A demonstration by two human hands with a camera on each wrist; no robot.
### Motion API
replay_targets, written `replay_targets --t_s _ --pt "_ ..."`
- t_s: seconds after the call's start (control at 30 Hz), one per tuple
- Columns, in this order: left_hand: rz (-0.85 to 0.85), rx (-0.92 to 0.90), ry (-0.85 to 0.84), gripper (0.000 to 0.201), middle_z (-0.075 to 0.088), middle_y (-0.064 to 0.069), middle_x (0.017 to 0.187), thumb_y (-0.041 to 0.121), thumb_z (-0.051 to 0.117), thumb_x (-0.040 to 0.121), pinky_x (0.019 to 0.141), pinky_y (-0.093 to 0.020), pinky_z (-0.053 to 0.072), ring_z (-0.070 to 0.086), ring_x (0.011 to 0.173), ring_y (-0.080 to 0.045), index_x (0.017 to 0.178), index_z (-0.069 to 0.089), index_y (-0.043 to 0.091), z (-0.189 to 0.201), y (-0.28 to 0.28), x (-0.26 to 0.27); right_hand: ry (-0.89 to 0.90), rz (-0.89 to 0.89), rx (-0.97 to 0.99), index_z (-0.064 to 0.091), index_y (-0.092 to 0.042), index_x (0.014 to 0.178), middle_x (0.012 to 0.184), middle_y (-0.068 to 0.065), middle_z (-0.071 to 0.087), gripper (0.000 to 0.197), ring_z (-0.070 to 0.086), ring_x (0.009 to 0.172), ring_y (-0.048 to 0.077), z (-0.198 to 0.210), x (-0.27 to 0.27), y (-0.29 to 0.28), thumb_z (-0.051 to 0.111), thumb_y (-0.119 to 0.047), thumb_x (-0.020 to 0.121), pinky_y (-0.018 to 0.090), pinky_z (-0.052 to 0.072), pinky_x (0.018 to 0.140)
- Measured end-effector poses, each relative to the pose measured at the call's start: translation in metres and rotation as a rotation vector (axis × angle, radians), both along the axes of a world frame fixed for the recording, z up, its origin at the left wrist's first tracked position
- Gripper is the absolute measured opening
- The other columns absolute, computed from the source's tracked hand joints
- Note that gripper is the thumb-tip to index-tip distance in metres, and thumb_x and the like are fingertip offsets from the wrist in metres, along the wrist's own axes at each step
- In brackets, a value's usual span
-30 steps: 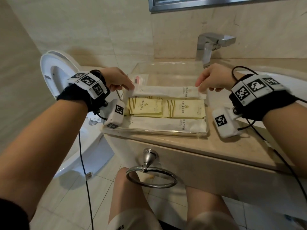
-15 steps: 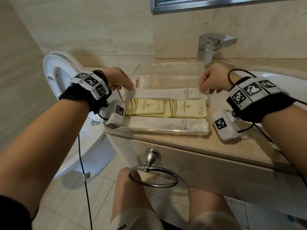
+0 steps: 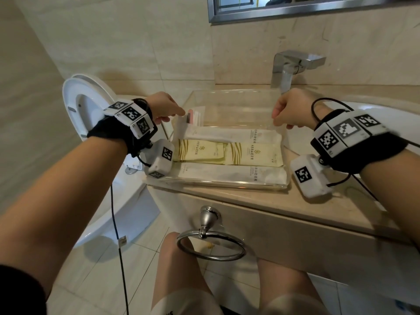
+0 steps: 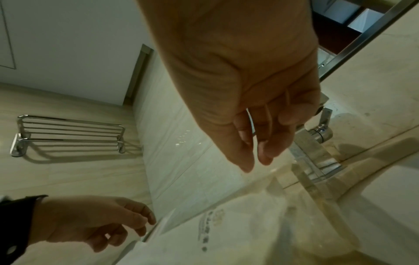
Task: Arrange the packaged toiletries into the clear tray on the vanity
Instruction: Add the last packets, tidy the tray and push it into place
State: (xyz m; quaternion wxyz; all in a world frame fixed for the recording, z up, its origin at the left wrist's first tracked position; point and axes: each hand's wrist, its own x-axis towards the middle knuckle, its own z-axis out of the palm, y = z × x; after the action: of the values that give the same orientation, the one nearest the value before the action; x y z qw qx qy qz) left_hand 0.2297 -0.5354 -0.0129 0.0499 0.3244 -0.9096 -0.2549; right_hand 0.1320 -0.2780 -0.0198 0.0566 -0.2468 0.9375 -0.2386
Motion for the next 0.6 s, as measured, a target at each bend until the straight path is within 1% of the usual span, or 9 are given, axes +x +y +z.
replay_targets --t_s 0.07,0.13,0.2,0.3,0.37,0.43,0.47,0.53,0.6 --pt "0.000 0.002 0.007 0.032 0.057 -0.008 0.098 0.026 0.060 0.089 0.055 -0.023 0.038 0.048 0.065 -0.011 0.115 0.056 0.007 0.001 0.001 -0.002 0.026 0.040 -0.014 0.064 -0.011 0.088 0.071 -0.001 0.055 0.007 0.049 0.059 0.010 0.004 0.005 -0.003 0.064 -0.006 0.083 0.021 0.038 0.049" --pt "0.008 0.013 0.016 0.034 0.057 -0.008 0.098 0.023 0.060 0.089 0.056 -0.022 0.039 0.049 0.066 -0.011 0.119 0.055 0.006 0.002 0.001 -0.003 0.027 0.120 -0.015 0.064 -0.014 0.089 0.073 -0.006 0.053 0.009 0.048 0.065 0.009 0.006 0.012 -0.007 0.064 -0.008 0.083 0.018 0.037 0.052" --pt "0.015 0.042 0.031 0.033 0.058 -0.007 0.091 0.019 0.060 0.089 0.055 -0.021 0.038 0.049 0.064 -0.011 0.118 0.058 0.004 0.003 0.001 -0.005 0.013 0.217 0.020 0.063 -0.019 0.090 0.076 -0.010 0.054 0.009 0.050 0.071 0.007 0.008 0.022 -0.012 0.065 -0.013 0.083 0.016 0.036 0.055" --pt "0.026 0.089 0.068 0.026 0.056 -0.003 0.076 0.014 0.062 0.087 0.054 -0.020 0.037 0.049 0.062 -0.010 0.110 0.063 0.003 0.003 0.001 -0.007 -0.027 0.347 0.080 0.061 -0.021 0.092 0.080 -0.012 0.055 0.010 0.049 0.072 0.001 0.010 0.036 -0.020 0.065 -0.017 0.084 0.014 0.037 0.060" --pt "0.030 0.106 0.102 0.020 0.057 -0.003 0.076 0.012 0.064 0.086 0.054 -0.020 0.038 0.050 0.062 -0.010 0.104 0.064 0.004 0.003 0.000 -0.009 -0.048 0.389 0.099 0.062 -0.020 0.093 0.081 -0.011 0.056 0.010 0.051 0.073 0.004 0.012 0.043 -0.025 0.065 -0.017 0.084 0.013 0.038 0.061" --pt "0.030 0.144 0.156 0.006 0.057 -0.004 0.080 0.010 0.062 0.086 0.056 -0.019 0.041 0.050 0.065 -0.010 0.091 0.064 0.007 0.005 -0.001 -0.011 -0.051 0.409 0.121 0.062 -0.020 0.094 0.081 -0.010 0.056 0.010 0.051 0.073 0.005 0.013 0.046 -0.029 0.065 -0.017 0.084 0.014 0.038 0.060" --pt "0.025 0.169 0.197 0.002 0.057 -0.003 0.080 0.008 0.061 0.086 0.058 -0.019 0.042 0.050 0.067 -0.010 0.084 0.062 0.010 0.007 -0.001 -0.011 -0.051 0.413 0.133 0.062 -0.019 0.094 0.080 -0.010 0.055 0.010 0.050 0.071 0.004 0.013 0.047 -0.031 0.065 -0.017 0.085 0.013 0.038 0.060" --pt "0.019 0.223 0.293 0.008 0.054 0.002 0.079 0.007 0.059 0.087 0.061 -0.019 0.043 0.049 0.071 -0.009 0.082 0.059 0.013 0.013 -0.004 -0.011 -0.057 0.412 0.157 0.062 -0.019 0.095 0.078 -0.011 0.054 0.011 0.049 0.070 0.003 0.013 0.048 -0.034 0.064 -0.017 0.085 0.013 0.039 0.060" --pt "-0.002 0.268 0.388 0.013 0.054 0.005 0.079 0.008 0.058 0.088 0.066 -0.019 0.044 0.050 0.074 -0.008 0.078 0.057 0.017 0.022 -0.006 -0.008 -0.070 0.403 0.167 0.062 -0.019 0.095 0.077 -0.010 0.054 0.011 0.051 0.073 0.008 0.013 0.048 -0.037 0.064 -0.016 0.085 0.016 0.042 0.064"
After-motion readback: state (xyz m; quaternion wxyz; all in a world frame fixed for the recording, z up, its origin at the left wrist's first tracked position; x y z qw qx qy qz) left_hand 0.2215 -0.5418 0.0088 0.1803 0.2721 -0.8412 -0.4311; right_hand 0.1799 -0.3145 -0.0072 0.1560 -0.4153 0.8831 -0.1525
